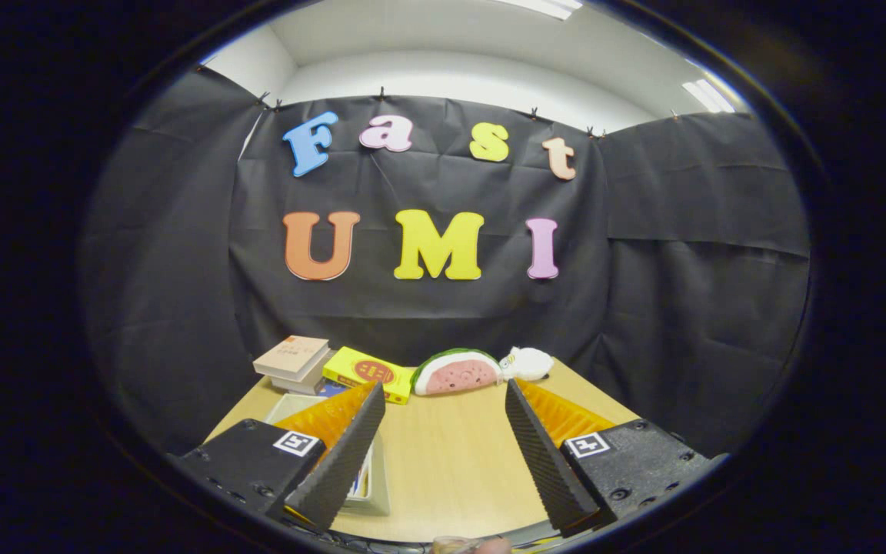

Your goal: Open the storage box then place both shoes into the box .Put the left shoe in first, then the right shoe, with the right side of both shoes facing outward in a uniform manner.

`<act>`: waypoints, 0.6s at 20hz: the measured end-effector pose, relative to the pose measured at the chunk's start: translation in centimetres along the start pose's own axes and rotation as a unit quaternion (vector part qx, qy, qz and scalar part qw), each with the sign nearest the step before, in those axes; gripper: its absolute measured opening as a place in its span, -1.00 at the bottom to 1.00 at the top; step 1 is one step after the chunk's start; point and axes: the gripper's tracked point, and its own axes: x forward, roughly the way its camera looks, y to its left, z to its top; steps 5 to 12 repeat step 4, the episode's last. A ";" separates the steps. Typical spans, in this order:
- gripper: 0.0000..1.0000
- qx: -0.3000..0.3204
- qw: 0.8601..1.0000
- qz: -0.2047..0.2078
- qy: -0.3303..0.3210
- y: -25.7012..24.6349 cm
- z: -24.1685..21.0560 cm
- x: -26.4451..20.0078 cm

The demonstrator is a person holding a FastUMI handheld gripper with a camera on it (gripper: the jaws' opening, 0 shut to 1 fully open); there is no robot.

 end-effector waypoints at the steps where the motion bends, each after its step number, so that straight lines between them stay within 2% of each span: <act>1: 1.00 -0.001 1.000 -0.001 0.000 0.0 0.0 0.0; 12: 1.00 0.000 1.000 0.001 0.004 0.1 -0.1 0.0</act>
